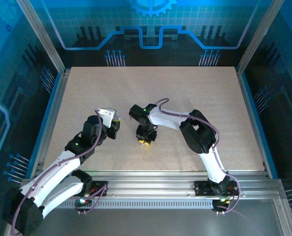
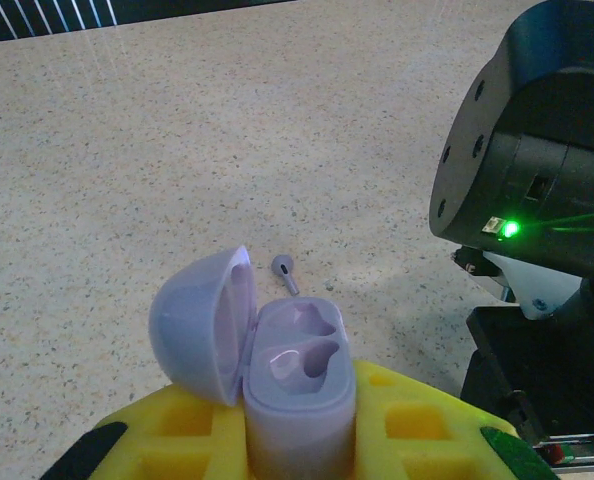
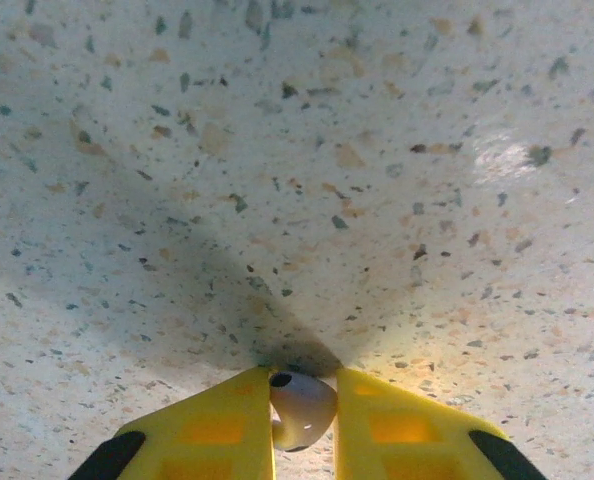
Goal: Insert wireless bluetooth earbuds into charging case
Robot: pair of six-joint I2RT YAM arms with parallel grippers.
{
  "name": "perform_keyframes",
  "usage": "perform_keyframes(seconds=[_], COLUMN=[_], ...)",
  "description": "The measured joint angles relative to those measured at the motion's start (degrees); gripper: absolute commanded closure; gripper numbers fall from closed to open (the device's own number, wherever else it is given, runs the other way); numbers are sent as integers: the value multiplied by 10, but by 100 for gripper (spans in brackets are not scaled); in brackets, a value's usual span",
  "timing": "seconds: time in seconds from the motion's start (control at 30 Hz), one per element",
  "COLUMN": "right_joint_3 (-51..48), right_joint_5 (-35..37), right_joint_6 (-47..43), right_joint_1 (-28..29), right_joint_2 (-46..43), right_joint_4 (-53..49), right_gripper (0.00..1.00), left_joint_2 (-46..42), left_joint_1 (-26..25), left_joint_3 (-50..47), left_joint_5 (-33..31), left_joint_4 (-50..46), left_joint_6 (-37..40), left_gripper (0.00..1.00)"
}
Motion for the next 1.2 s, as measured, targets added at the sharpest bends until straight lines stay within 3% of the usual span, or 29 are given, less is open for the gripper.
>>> perform_keyframes(seconds=[0.53, 0.9, 1.2], right_joint_3=[-26, -77, -87], right_joint_5=[10, 53, 80], right_joint_6=[-24, -65, -142], right_joint_1=[0, -3, -29], right_joint_2=[-20, -144, -251], right_joint_4=[25, 49, 50], right_gripper=[85, 85, 84], left_joint_2=[0, 3, 48], left_joint_1=[0, -6, -42], left_joint_3=[-28, -89, -90], left_joint_5=[29, 119, 192], left_joint_4=[23, 116, 193], left_joint_6=[0, -9, 20], left_gripper=[84, 84, 84])
